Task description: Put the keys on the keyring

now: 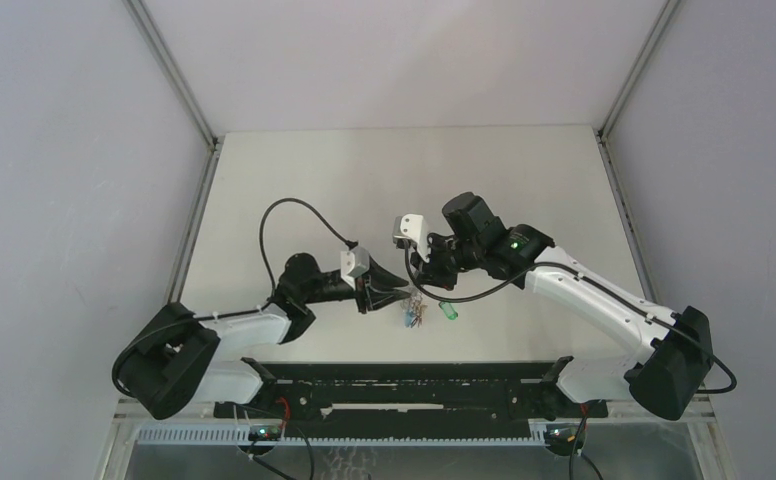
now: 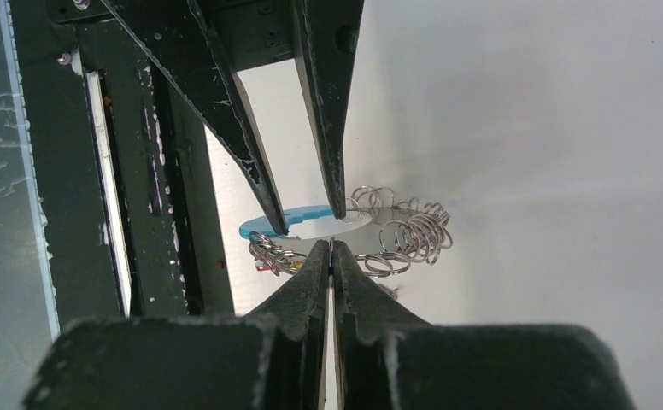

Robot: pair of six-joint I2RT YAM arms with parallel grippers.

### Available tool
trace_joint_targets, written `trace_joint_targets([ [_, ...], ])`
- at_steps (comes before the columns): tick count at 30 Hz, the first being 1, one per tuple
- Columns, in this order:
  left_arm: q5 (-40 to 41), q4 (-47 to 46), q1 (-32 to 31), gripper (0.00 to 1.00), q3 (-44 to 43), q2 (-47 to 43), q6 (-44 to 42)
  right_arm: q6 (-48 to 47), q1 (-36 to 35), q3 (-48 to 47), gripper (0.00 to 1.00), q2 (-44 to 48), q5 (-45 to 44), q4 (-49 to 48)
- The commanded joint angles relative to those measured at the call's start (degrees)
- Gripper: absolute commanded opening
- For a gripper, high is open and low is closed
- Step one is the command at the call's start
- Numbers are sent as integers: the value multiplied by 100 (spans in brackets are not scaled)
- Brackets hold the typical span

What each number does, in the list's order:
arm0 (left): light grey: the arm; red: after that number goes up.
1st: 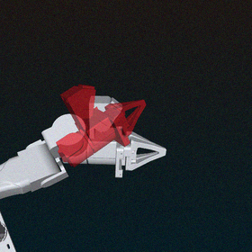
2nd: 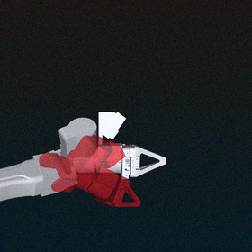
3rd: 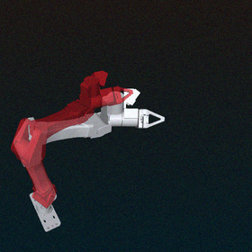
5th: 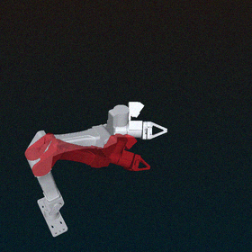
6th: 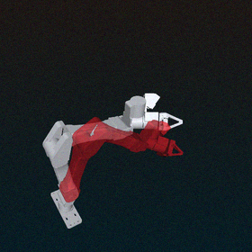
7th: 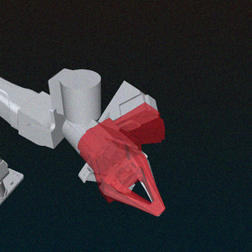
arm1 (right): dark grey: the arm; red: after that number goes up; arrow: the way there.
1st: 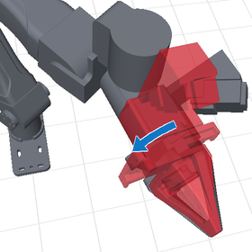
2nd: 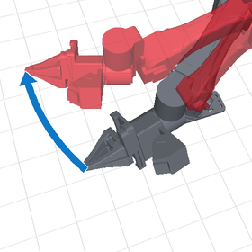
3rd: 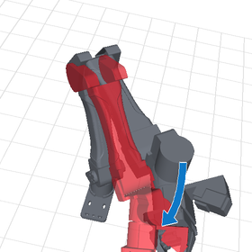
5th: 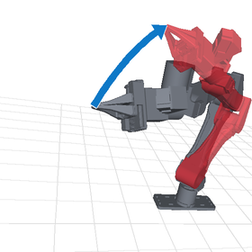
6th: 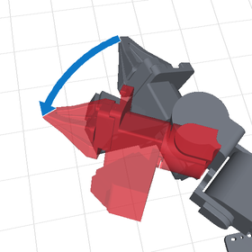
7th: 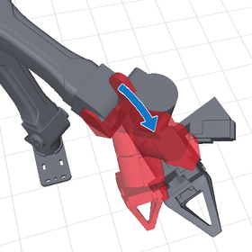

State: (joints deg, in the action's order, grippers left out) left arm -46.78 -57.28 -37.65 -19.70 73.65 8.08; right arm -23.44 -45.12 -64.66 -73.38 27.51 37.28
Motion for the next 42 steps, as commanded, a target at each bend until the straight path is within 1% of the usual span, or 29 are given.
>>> trace_joint_targets([
  [1,-92,-425,-50,34,-451,106,103,-82,-49,-241,0,51,143,-228],
  [13,-162,-442,-50,32,-616,393,87,-108,-76,-242,0,26,231,-286],
  [21,-227,-468,-49,28,-661,525,108,-108,-84,-241,0,26,267,-290],
  [30,-425,-775,-66,24,-701,585,333,-104,-84,-216,0,9,321,-335],
  [33,-483,-795,-76,17,-724,622,358,-101,-84,-216,0,-16,336,-350],
  [36,-491,-797,-85,3,-720,672,358,-95,-83,-213,0,-27,351,-376],
  [37,-489,-800,-85,1,-720,676,351,-91,-84,-213,0,-22,350,-385],
  [40,-432,-776,-86,0,-666,624,325,-49,-84,-186,0,54,322,-474],
  [42,-375,-583,-77,0,-654,534,208,46,-69,-86,0,198,264,-648],
])
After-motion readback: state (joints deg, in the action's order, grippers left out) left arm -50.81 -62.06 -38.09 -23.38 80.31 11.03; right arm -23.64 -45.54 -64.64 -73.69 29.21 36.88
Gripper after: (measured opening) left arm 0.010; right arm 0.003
